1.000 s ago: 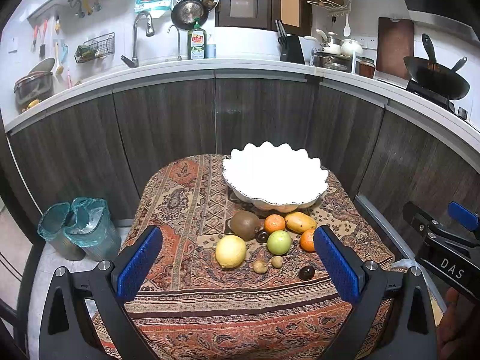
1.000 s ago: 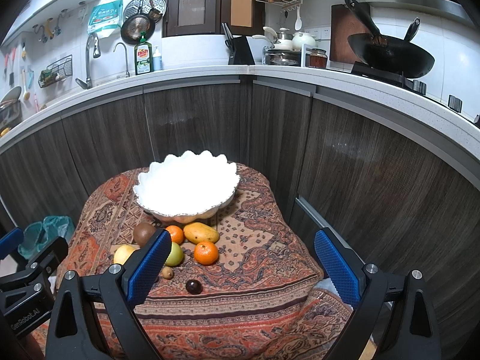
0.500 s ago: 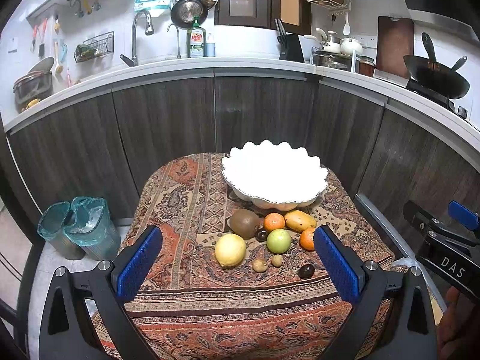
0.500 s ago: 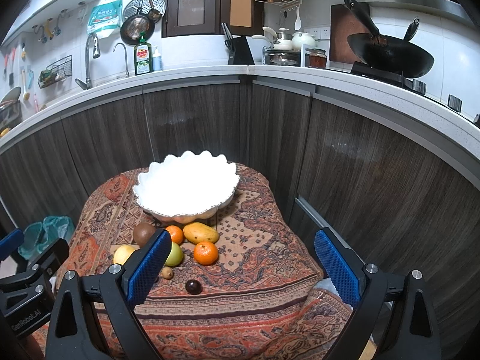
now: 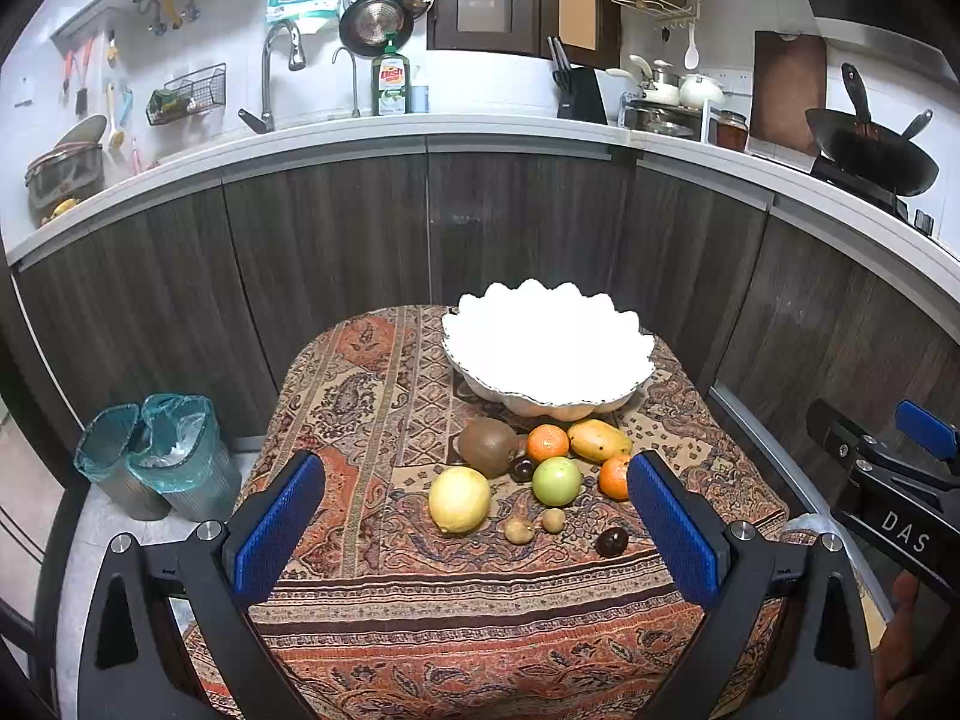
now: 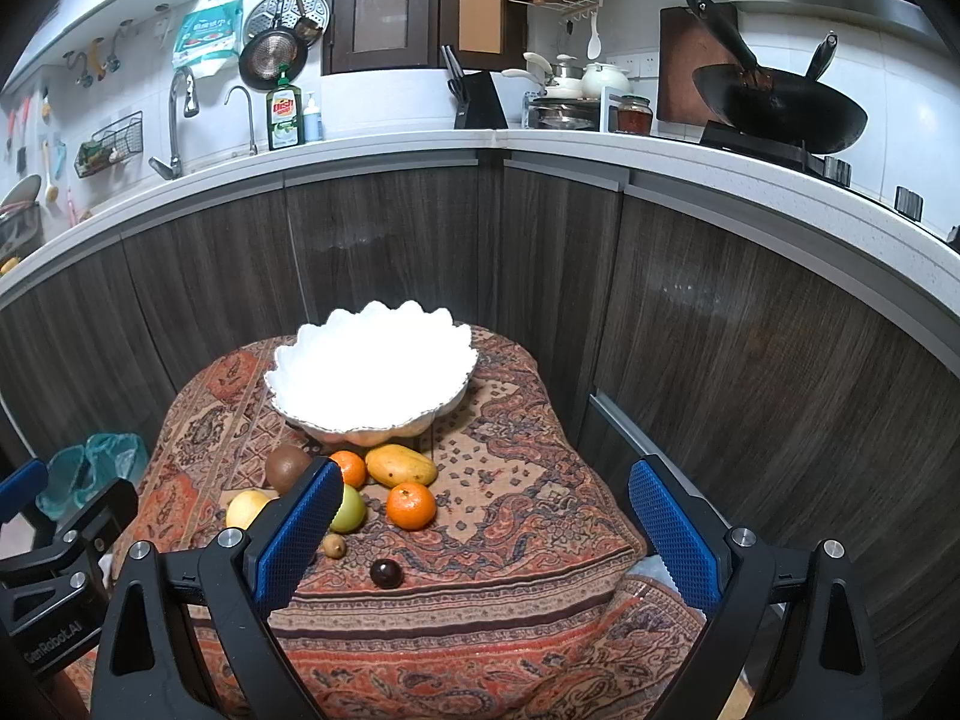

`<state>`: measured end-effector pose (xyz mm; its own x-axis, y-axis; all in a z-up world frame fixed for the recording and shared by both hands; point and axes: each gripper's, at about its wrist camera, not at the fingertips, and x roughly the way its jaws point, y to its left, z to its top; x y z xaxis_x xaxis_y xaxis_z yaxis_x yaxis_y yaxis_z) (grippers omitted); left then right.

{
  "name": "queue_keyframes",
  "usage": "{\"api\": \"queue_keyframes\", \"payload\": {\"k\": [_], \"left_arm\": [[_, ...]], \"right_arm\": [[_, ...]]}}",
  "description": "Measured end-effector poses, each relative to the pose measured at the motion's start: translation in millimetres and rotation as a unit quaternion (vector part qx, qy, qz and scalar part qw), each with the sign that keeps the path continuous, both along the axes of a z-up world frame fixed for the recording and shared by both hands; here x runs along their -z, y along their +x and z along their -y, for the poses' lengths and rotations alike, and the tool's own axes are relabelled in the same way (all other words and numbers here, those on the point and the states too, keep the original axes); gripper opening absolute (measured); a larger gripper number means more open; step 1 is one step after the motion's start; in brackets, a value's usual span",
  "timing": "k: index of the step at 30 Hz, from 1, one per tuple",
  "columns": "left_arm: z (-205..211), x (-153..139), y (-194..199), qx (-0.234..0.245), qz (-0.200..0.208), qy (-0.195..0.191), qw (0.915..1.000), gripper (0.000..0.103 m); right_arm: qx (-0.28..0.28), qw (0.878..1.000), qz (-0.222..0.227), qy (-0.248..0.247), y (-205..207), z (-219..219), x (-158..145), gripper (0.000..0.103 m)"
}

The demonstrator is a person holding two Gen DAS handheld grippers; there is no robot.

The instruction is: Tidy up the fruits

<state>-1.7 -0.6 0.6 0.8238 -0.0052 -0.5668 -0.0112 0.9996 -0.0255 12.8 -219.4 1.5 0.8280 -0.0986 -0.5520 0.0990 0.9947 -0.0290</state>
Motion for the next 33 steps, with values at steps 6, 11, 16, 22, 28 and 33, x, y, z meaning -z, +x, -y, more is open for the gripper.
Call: {"api": "queue_keyframes", "payload": {"k": [6,11,16,22,28,33], "left_arm": [[0.0,0.0,0.0,0.0,0.0,0.0,1.0,0.103],[3.1,7.0,2.9,0.0,-0.001,0.0,1.0,0.103],[3.9,8.5,2.8,0.0,-0.002,0.0,1.0,0.103],[5.2,10.2,3.0,0.001,-0.002,0.0,1.0,0.103],[5.5,10.8,3.1,0.0,-0.003,0.0,1.0,0.103],[7.4,11.9,3.7,0.0,-0.003,0.001,1.0,0.103]], "right_arm": [[0.0,1.0,-0.001,0.001,0.5,-0.1,0.5,0.097],[0.0,1.0,-0.001,0.001,0.5,0.0,0.3,0.097],[0.0,1.0,-0.001,0.001,0.1,0.1,-0.3,0.097],[0.0,1.0,-0.001,0.001,0.7,0.4,0.0,0.097],[0.0,1.0,-0.001,0.001,0.9,0.6,0.5,0.097],[0.0,1.0,-0.004,0.002,1.2,3.5,3.9,0.097]]}}
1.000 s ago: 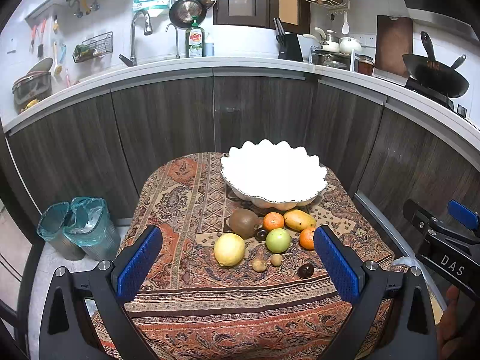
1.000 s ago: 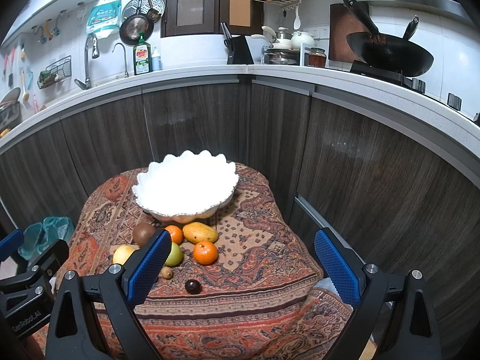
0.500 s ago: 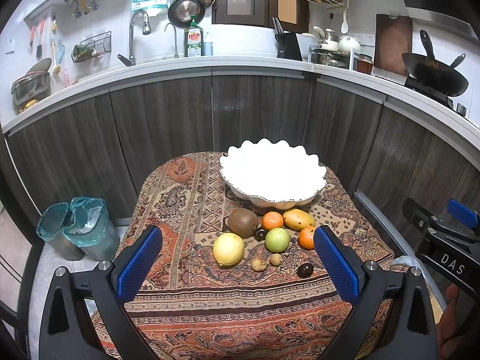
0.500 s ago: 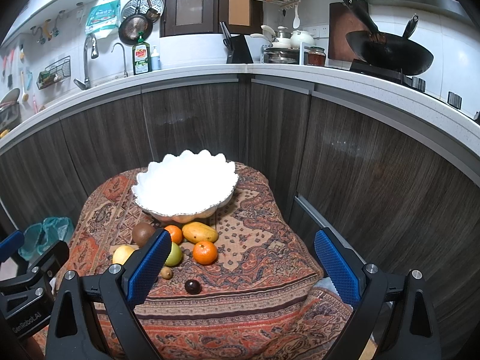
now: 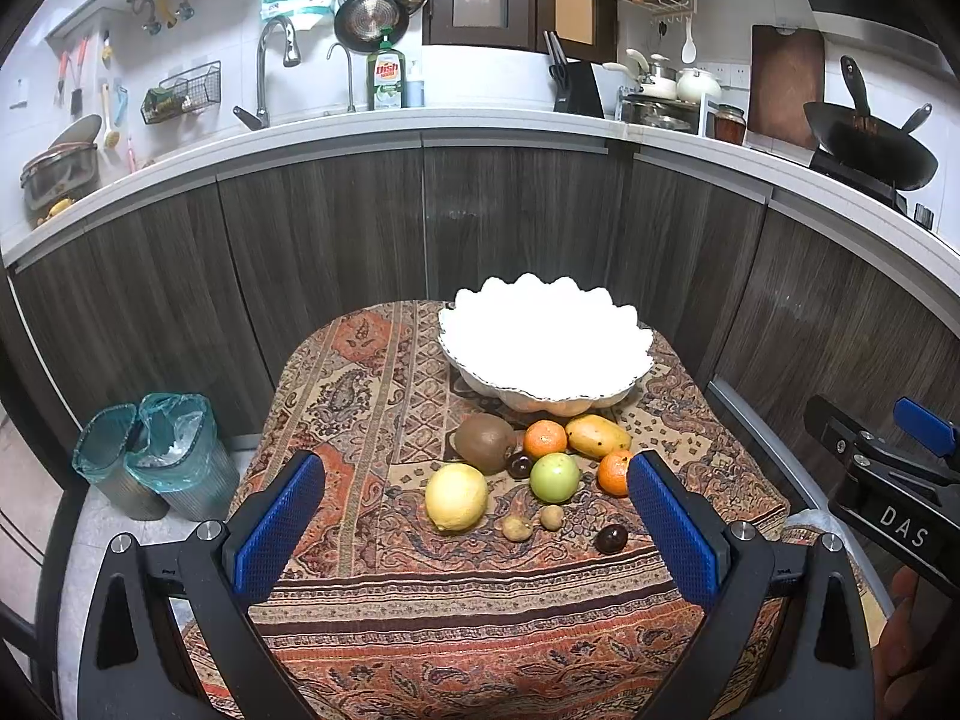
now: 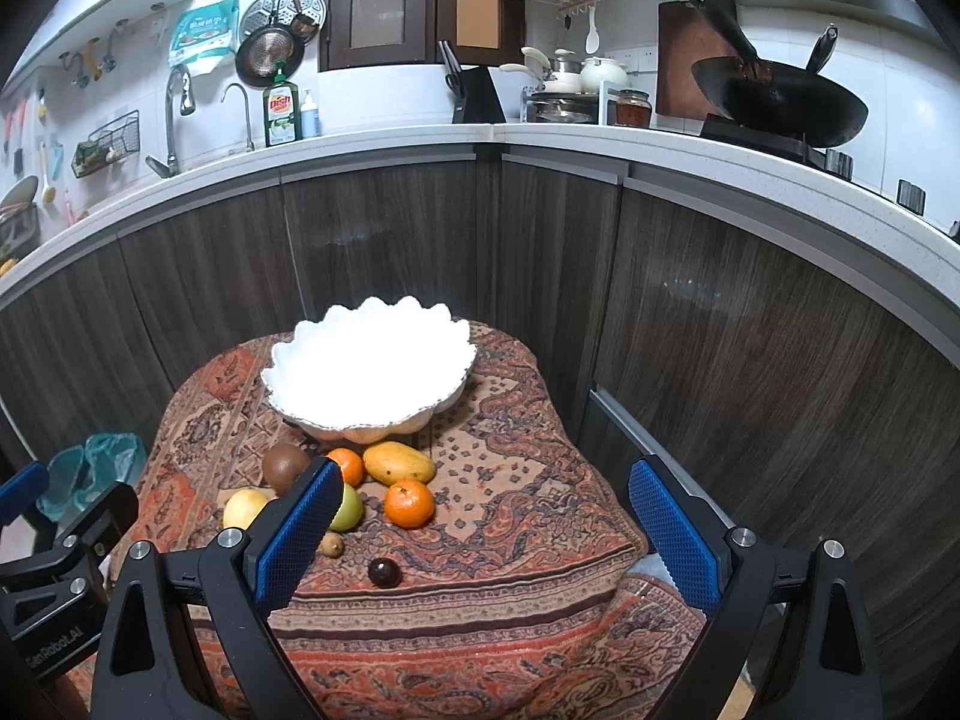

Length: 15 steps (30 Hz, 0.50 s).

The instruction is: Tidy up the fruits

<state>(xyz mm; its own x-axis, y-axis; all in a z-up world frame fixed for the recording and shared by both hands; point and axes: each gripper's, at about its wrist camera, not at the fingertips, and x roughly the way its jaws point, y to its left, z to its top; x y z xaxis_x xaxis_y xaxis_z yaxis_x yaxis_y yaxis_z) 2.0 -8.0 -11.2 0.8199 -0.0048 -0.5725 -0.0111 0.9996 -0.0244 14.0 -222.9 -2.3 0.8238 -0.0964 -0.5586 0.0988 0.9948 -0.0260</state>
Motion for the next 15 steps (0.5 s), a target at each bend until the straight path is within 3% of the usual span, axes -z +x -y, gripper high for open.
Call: {"api": "queue_keyframes", "payload": {"k": [15], "left_arm": [[-1.3,24.2,12.4,-0.009,-0.024,0.006,0.9996,0.103]], "right_arm": [[-0.002,1.0,-0.019,-0.006,11.5,-7.1,14.0,0.097]]}}
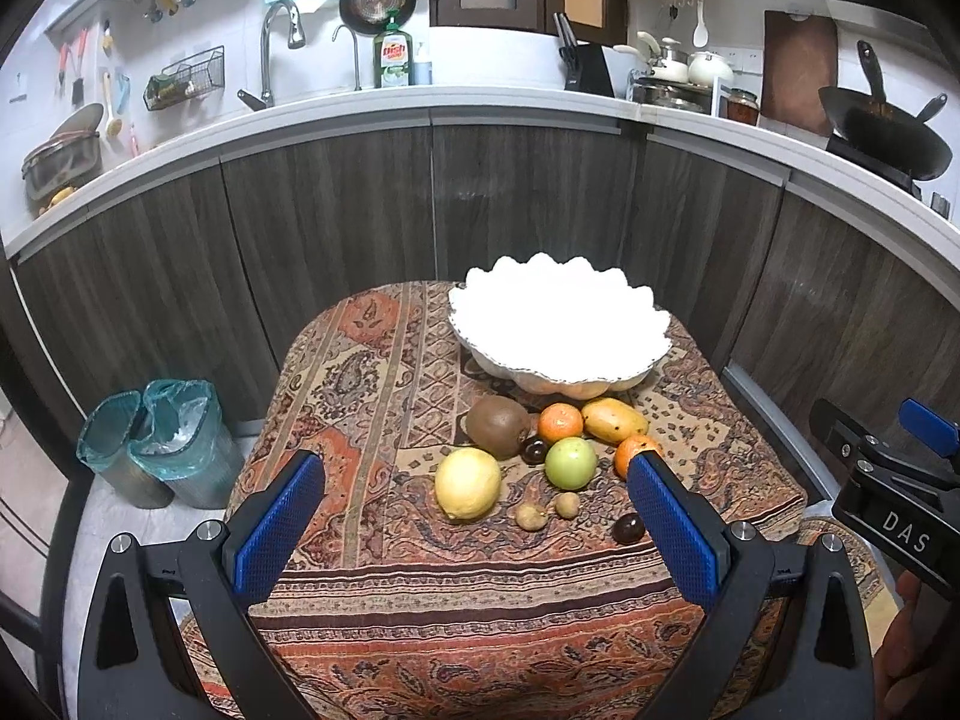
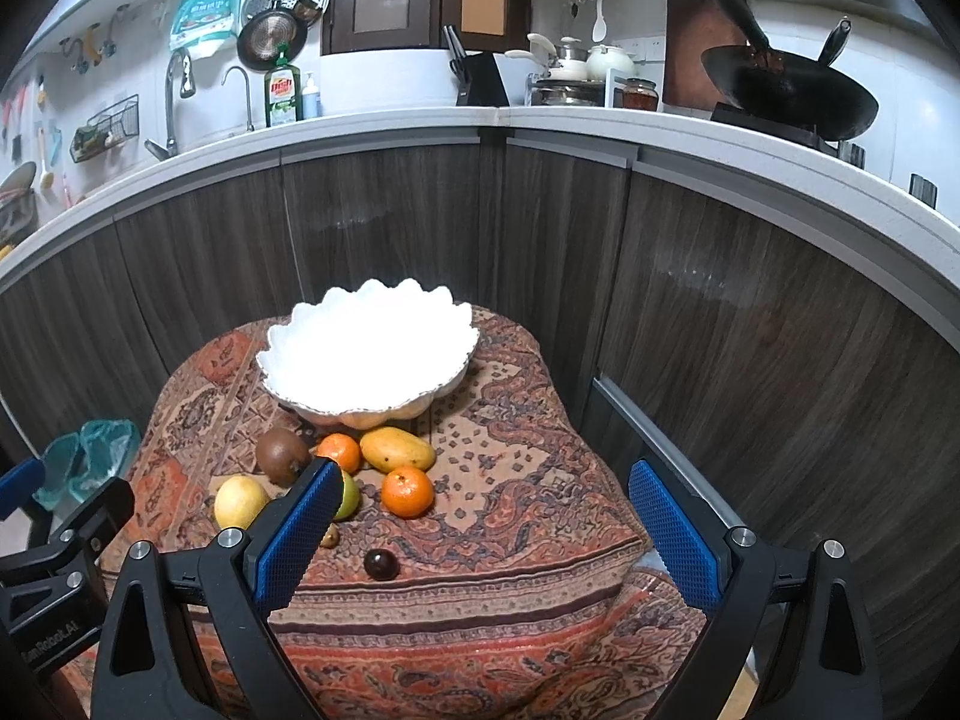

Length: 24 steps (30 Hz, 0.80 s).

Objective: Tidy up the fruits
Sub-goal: 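Reach the left tool to the small brown fruit while the right tool reaches the dark plum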

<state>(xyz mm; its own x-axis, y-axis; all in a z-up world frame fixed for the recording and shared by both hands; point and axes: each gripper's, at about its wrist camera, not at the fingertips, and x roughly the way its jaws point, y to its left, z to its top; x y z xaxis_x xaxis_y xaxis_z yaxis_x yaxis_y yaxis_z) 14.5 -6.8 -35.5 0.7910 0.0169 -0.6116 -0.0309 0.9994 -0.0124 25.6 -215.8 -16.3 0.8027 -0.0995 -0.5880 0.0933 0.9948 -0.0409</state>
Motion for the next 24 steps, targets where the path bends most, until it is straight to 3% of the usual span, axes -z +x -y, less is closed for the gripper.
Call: {"api": "queue_keyframes", "payload": {"k": [24], "left_arm": [[-19.3,51.9,62.5,-0.014,-0.054,0.01,0.9984,0.103]], "right_arm": [[-0.02,0.998,-0.065,-0.008,68.7,-22.8,60.1,0.097]]}}
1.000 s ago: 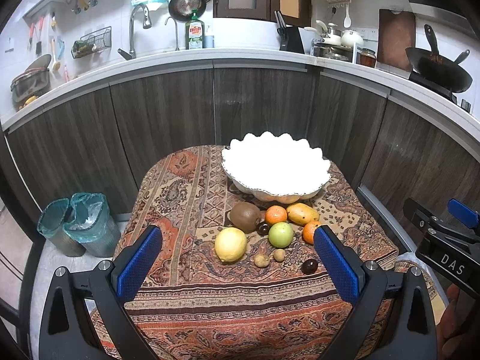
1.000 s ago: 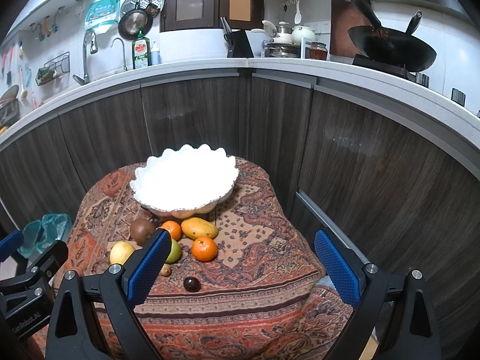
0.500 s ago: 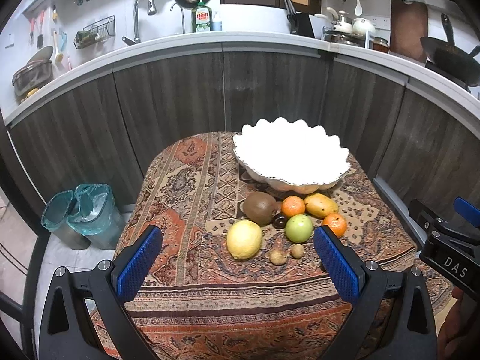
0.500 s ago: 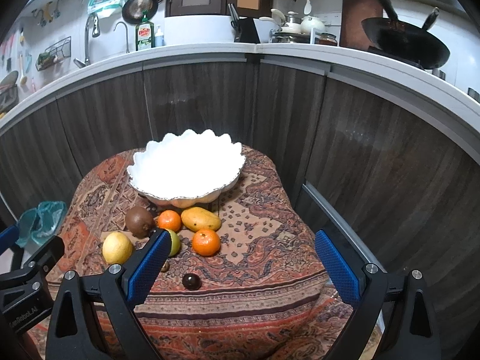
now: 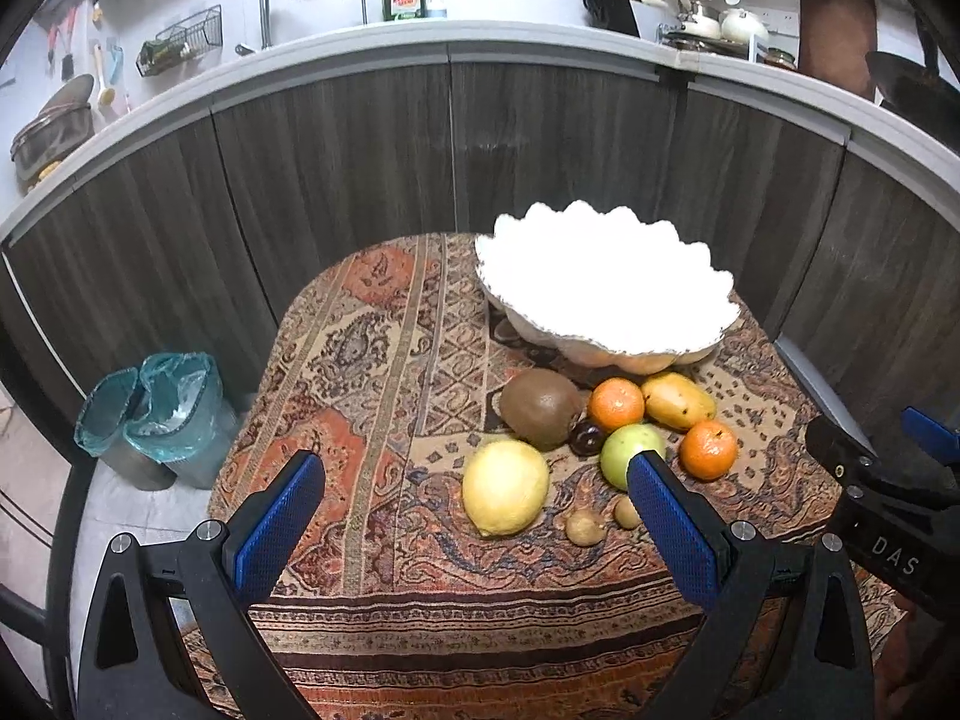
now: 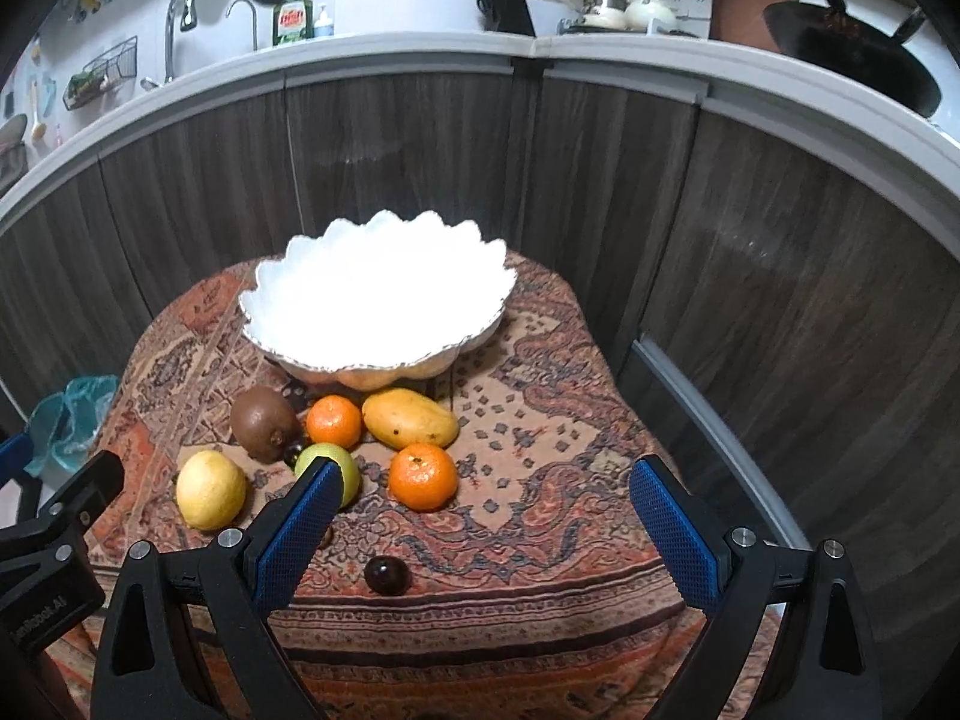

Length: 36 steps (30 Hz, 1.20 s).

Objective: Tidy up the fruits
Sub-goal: 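Reach the left tool to the small brown fruit while the right tool reaches the dark plum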

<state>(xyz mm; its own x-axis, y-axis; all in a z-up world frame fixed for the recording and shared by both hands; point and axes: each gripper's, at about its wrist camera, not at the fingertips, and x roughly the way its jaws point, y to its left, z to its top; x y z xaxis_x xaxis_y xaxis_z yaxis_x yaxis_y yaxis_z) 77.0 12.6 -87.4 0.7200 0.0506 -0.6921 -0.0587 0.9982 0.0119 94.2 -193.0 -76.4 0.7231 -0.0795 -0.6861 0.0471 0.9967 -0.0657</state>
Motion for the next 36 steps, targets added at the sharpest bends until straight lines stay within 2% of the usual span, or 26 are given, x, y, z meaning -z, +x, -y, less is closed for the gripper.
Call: {"api": "queue_keyframes", "payload": {"k": [16,22,27,29,31,33,36], "left_arm": [[-9.3,59.6,23.0,-0.004,-0.067,-0.008,0.9977,0.102],[-12.1,72.1,25.3,-0.003,-0.084,-0.012,0.9964,0.102],[-14.8,78.5,27.2,-0.004,-0.095,-0.016,0.9954,0.102],[-15.6,79.1,27.9,-0.004,-0.096,-0.017,0.9952,0.102],[-15.6,79.3,27.9,-0.003,-0.097,-0.017,0.9952,0.102],[-16.0,79.7,28.2,-0.003,-0.097,-0.018,0.9951,0.102],[-15.8,80.4,27.9,-0.002,-0.097,-0.018,0.9951,0.102]], "right_arm": [[-0.047,0.994,-0.099,-0.016,28.3,-28.0,74.0,0.095],[-0.061,0.99,-0.13,-0.014,34.1,-34.7,94.1,0.081],[-0.07,0.986,-0.149,-0.015,36.5,-39.8,107.7,0.073],[-0.075,0.984,-0.159,-0.013,37.2,-42.3,112.7,0.062],[-0.078,0.983,-0.168,-0.011,38.2,-43.8,117.6,0.056],[-0.079,0.983,-0.166,-0.01,37.9,-43.6,117.6,0.055],[-0.087,0.982,-0.165,-0.005,37.1,-44.9,117.7,0.045]]}}
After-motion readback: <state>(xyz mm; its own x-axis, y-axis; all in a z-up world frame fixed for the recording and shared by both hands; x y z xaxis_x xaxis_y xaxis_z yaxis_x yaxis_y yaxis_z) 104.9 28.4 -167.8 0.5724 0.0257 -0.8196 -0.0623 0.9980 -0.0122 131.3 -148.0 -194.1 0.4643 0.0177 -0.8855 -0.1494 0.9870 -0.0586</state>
